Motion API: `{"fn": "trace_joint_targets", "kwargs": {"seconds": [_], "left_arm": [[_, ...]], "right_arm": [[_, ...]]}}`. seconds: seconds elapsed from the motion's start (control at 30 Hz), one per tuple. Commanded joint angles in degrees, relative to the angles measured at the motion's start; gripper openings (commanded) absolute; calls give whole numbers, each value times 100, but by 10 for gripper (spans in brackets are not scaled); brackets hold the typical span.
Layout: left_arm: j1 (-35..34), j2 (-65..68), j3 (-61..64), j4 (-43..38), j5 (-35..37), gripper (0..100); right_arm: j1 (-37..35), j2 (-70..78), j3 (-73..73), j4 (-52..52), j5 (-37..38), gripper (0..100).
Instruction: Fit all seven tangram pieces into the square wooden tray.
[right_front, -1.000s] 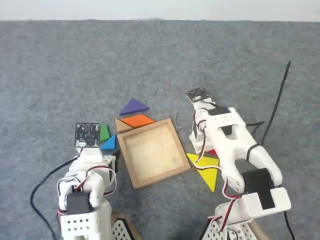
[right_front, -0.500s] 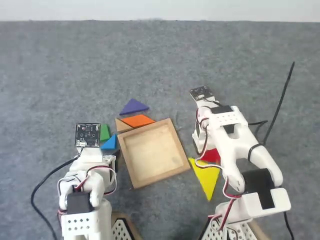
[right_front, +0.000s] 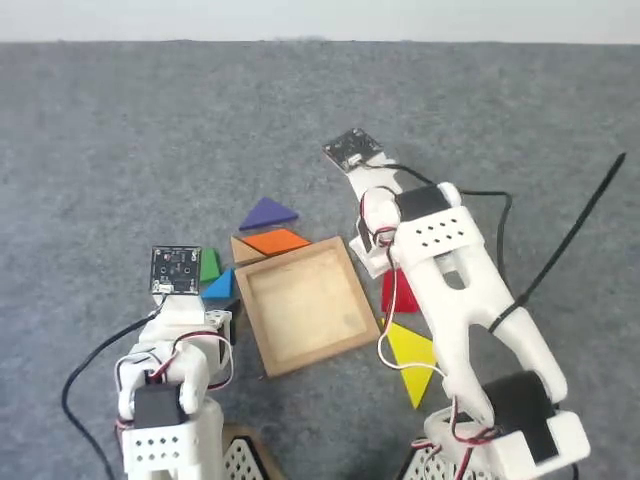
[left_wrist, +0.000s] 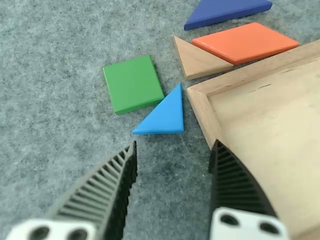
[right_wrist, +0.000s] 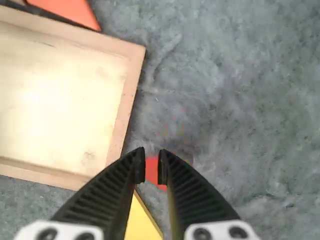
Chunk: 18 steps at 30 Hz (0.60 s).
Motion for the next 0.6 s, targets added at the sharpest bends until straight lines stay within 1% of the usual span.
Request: {"fn": "trace_joint_targets", "kwargs": {"seconds": [0.0, 0.1, 0.17, 0.23, 0.37, 0.47, 0.57], "left_arm": [[-9, -105, -57, 26, -26, 234], [-9, -105, -57, 26, -26, 234], [-9, -105, -57, 26, -26, 234], [-9, -105, -57, 26, -26, 234], [-9, -105, -57, 26, -26, 234], [-9, -105, -57, 26, -26, 234], [-9, -105, -57, 26, -26, 234]], "right_arm": [[127, -4, -413, 75, 88, 45], [664, -127, -176, 110, 53, 51], [769, -479, 308, 48, -53, 91], [655, -1086, 1108, -171, -79, 153], [110, -2158, 2725, -1095, -53, 274], [-84, -2149, 3077, -1376, -132, 319], [-13, -1648, 3033, -1596, -378, 322]]}}
